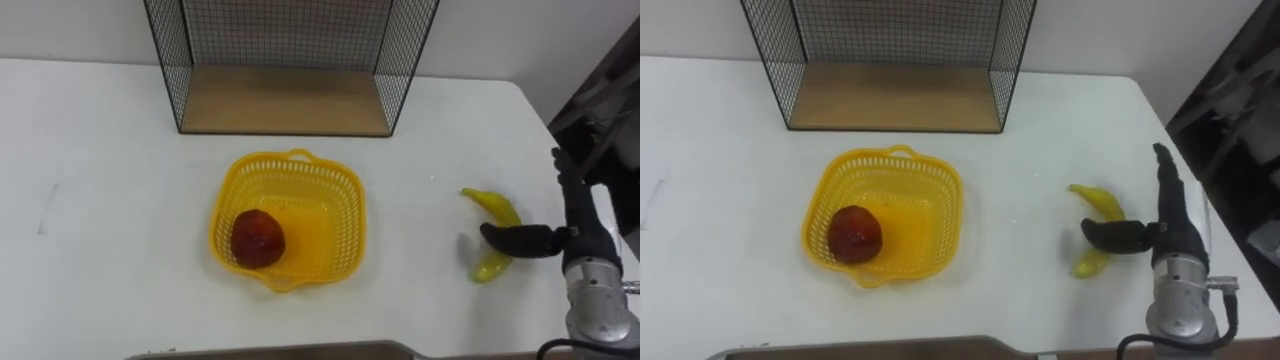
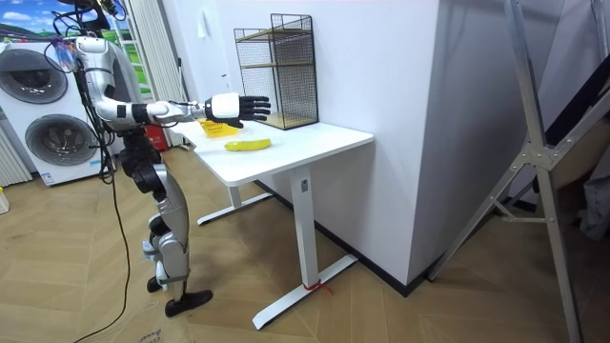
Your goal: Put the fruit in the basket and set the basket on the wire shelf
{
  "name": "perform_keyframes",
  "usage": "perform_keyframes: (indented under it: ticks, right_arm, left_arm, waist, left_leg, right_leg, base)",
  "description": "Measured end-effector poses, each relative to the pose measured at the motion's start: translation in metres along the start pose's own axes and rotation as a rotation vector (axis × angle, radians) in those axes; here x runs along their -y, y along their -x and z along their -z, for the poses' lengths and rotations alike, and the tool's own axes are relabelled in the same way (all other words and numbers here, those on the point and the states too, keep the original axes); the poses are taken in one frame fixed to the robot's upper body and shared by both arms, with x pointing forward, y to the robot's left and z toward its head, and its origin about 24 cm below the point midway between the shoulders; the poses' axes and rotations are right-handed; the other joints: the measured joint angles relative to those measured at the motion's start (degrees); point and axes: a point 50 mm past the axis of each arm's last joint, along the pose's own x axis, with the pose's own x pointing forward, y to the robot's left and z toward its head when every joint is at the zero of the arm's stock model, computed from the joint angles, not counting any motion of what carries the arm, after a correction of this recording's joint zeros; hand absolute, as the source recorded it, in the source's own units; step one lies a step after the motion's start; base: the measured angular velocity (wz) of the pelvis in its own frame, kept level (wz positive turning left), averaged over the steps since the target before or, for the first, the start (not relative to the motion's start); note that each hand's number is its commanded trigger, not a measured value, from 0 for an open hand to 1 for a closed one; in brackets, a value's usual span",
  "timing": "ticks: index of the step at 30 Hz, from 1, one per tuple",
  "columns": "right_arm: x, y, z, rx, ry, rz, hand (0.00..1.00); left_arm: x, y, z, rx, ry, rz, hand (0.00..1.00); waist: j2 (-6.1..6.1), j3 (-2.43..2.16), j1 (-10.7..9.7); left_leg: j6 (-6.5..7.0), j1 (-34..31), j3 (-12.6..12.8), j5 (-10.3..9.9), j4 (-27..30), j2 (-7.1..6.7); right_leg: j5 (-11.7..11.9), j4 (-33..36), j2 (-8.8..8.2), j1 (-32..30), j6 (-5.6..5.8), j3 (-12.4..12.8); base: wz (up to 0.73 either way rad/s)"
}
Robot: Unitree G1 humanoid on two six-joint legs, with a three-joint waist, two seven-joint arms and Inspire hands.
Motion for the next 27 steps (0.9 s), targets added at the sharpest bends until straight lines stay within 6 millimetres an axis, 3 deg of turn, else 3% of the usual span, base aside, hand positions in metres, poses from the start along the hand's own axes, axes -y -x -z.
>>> perform_keyframes:
  ticks: [11, 27]
  right_arm:
    - [0.001, -0.018, 0.016, -0.123, -0.032, -0.103, 0.0]
    - [0.003, -0.029, 0.036, -0.223, -0.022, -0.169, 0.0]
  left_arm:
    - [0.003, 0.001, 0.01, -0.057, -0.002, 0.045, 0.0]
    - [-0.01, 0.0, 0.002, -0.04, 0.001, 0.023, 0.0]
  waist:
    - [-1.17, -0.11, 0.4]
    - [-1.28, -0.31, 0.3]
  left_leg:
    - [0.01, -0.1, -0.5, 0.0, 0.3, -0.08]
    - [0.09, 1.1, -3.4, -0.1, 1.1, -0.43]
  right_leg:
    - [0.0, -0.1, -0.42, 0.4, 0.03, -0.7]
    - [0.2, -1.1, -0.5, 3.1, 0.11, -2.3]
  base:
    - [0.01]
    - [0.08]
